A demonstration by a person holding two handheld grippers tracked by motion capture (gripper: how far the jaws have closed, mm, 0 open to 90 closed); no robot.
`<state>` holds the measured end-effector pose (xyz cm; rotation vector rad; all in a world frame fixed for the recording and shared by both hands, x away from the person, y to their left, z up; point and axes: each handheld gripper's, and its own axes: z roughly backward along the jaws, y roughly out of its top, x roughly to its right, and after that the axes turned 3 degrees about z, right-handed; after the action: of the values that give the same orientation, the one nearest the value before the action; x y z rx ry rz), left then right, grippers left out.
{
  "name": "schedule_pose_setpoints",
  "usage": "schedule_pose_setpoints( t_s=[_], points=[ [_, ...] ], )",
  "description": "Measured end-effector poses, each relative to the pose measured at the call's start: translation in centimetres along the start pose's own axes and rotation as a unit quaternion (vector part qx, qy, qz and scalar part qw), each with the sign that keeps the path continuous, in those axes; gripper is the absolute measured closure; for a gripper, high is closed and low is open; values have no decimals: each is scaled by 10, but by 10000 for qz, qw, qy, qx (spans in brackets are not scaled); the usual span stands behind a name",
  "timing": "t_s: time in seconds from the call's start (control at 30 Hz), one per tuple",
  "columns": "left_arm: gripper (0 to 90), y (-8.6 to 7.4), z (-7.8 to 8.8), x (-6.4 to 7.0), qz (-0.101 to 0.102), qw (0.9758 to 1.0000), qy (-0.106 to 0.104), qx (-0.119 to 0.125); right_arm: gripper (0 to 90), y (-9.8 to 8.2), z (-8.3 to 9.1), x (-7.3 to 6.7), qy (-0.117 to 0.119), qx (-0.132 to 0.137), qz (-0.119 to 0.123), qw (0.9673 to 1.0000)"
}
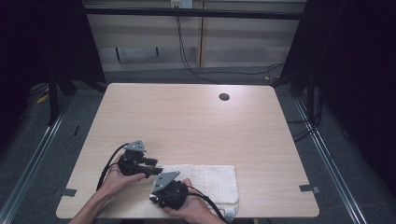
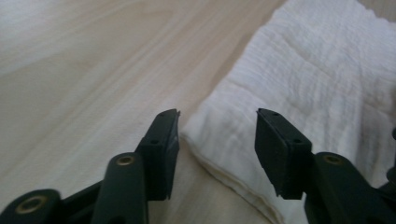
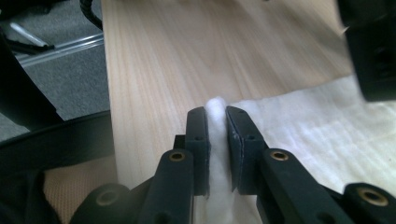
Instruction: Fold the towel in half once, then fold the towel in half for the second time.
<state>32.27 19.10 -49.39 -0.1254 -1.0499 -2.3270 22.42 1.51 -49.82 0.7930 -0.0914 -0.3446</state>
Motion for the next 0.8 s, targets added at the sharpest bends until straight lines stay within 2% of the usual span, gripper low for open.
schedule_pose_setpoints(
  t_s=[0.03, 0.27, 0.3, 0.33, 0.4, 0.47, 0.57, 0.67, 0.77, 0.8],
  points=[
    [548, -1, -3, 1, -39, 9999, 22, -91, 802, 1, 0, 1, 10, -33, 65, 10000],
    [538, -1, -3, 0, -63, 9999, 113, -82, 813, 2, 0, 3, 42, -79, 7, 10000],
    [556, -1, -3, 0, -84, 9998, 171, -70, 813, 2, 0, 2, 27, -89, -9, 10000],
    [644, 0, -4, 1, -112, 9997, 217, -80, 814, 2, 0, 3, 46, -65, -27, 10000],
    [665, 0, -5, 1, -107, 9996, 245, -59, 815, 2, 0, 3, 46, -65, -39, 10000],
    [732, 1, -4, -1, -94, 9994, 307, -92, 821, 2, 0, 3, 43, -59, -49, 10000],
    [860, 1, -5, -2, -71, 9997, 203, -88, 836, 2, 0, 3, 64, -66, -94, 9999],
    [871, 2, -6, 0, -34, 9996, 223, -149, 839, 2, 0, 3, 61, -39, -133, 9999],
    [873, 0, -4, -4, 133, 9999, 22, -77, 840, 3, 0, 3, 85, -48, -139, 9999],
    [873, -1, -3, -6, 161, 9999, 19, -56, 840, 4, 0, 5, 121, -24, -151, 9998]
  ],
)
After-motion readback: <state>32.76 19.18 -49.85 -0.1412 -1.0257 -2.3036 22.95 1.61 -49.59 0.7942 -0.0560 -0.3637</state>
